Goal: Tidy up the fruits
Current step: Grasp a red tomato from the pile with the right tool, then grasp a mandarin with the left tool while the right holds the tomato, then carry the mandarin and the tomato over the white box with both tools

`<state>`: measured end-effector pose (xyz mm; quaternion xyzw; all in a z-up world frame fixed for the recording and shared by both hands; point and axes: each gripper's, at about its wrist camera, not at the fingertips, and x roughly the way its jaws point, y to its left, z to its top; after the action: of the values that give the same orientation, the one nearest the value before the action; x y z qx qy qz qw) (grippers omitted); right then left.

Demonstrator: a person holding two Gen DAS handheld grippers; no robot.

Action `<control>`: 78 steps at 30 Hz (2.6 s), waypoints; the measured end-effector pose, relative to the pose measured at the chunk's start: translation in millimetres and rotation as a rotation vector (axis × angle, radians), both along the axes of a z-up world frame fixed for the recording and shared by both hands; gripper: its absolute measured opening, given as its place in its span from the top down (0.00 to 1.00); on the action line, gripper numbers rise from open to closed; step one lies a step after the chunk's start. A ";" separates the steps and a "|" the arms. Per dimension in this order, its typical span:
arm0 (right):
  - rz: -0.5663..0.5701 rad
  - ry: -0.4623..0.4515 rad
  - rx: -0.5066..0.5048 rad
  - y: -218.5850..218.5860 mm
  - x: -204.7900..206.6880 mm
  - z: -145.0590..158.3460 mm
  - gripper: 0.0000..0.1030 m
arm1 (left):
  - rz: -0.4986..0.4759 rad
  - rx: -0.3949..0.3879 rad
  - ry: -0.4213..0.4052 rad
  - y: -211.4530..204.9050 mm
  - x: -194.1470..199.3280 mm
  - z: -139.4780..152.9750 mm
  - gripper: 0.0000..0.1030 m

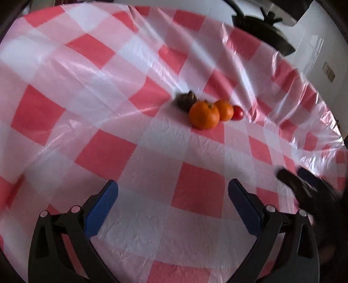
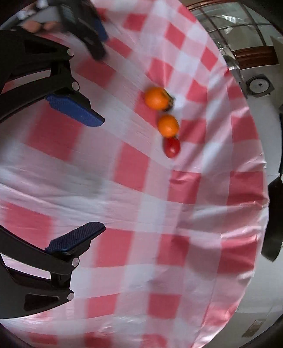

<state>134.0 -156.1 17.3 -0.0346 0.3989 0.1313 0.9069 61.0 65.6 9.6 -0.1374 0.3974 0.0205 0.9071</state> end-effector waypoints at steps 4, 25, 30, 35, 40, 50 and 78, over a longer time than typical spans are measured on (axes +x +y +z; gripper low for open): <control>0.053 0.050 -0.003 21.5 45.7 -7.0 0.34 | 0.005 -0.029 -0.026 3.7 -2.9 1.8 0.02; 0.071 0.011 0.078 37.3 35.2 6.2 0.66 | 0.034 -0.095 -0.065 12.8 -4.7 -0.7 0.02; -0.083 0.009 0.170 -10.5 -15.5 2.6 0.66 | 0.023 -0.094 -0.058 11.2 -4.0 -1.3 0.02; -0.162 0.028 0.276 -40.9 -15.3 0.1 0.66 | -0.009 -0.094 0.001 6.9 3.4 -5.4 0.02; -0.168 0.059 0.427 -62.2 -8.5 -10.3 0.66 | 0.037 -0.082 0.034 -1.3 23.8 -5.8 0.02; -0.125 0.063 0.454 -56.0 -7.3 -9.2 0.66 | 0.022 0.214 0.105 -52.6 133.1 -8.8 0.55; -0.032 0.108 0.393 -23.5 -62.1 -4.8 0.66 | 0.089 0.101 -0.014 0.5 -133.0 15.2 0.56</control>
<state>72.0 -179.5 12.5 0.1563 0.4144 0.1938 0.8754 -72.0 66.1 24.9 -0.1091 0.3829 0.0798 0.9139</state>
